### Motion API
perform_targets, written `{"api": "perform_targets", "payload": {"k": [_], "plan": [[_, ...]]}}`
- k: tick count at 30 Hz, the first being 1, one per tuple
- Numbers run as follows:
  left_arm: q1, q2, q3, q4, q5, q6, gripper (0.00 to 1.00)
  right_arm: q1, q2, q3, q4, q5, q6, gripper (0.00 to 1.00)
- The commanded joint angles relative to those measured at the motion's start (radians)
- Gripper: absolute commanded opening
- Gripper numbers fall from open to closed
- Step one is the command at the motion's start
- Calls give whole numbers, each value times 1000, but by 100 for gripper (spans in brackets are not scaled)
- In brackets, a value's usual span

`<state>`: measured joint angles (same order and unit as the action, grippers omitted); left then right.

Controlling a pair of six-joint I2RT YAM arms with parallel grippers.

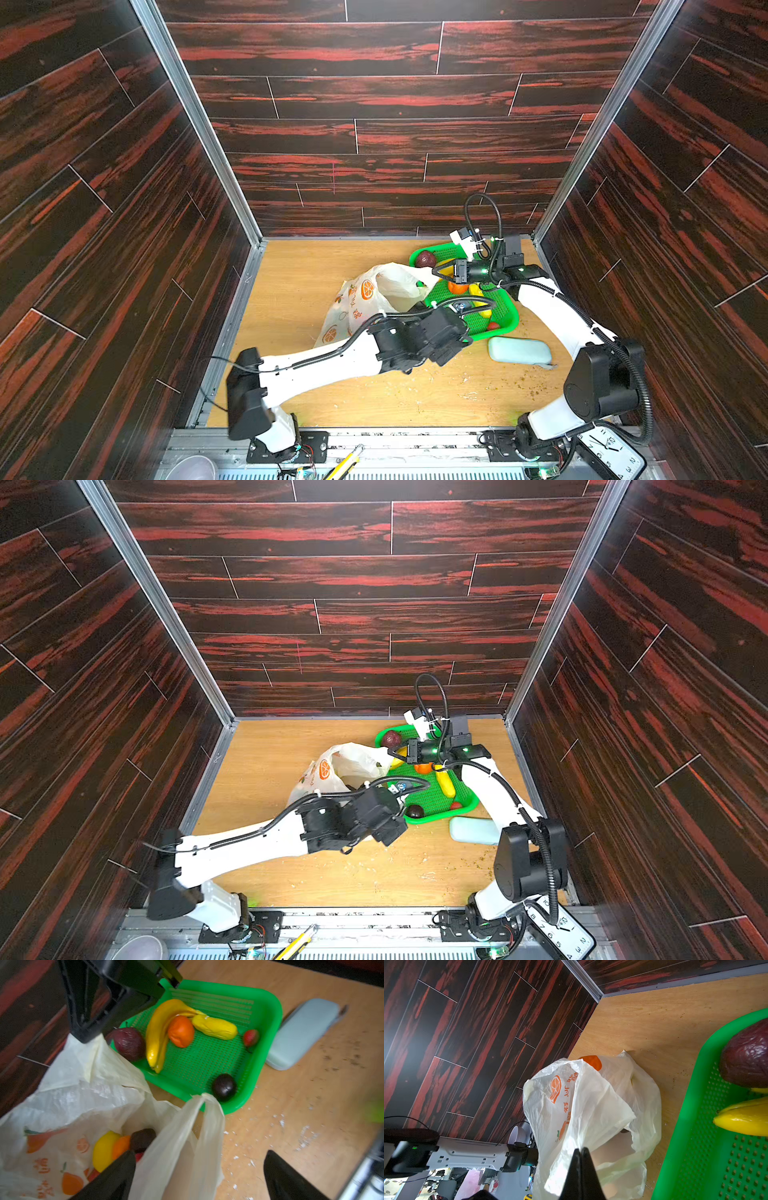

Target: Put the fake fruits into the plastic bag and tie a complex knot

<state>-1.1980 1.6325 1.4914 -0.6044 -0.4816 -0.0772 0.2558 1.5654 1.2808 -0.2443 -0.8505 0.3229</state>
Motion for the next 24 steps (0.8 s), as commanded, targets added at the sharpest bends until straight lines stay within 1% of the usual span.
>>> {"api": "perform_targets", "payload": {"k": [1,2,5,12,17,20,23,24], "plan": [[-7,39,57,-86,-134,11,99,-4,14,6,13,-18,2,0],[-5,52,69,-101,-171,0,99,-4,13,5,13,-19,2,0],[-4,74,78,-112,-195,25,97,-6,8,5,13,-17,1,0],[28,115,96,-133,-135,54,93,-5,1,-4,26,-27,15,0],[46,173,99,-79,-67,112,89,-5,0,-9,27,-31,16,0],[63,200,110,-66,-60,132,82,-6,-2,-13,30,-35,20,0],[73,206,113,-40,-44,158,67,-5,-4,-15,31,-33,20,0],[75,202,113,-31,-33,165,61,-6,-4,-14,30,-34,19,0]]}}
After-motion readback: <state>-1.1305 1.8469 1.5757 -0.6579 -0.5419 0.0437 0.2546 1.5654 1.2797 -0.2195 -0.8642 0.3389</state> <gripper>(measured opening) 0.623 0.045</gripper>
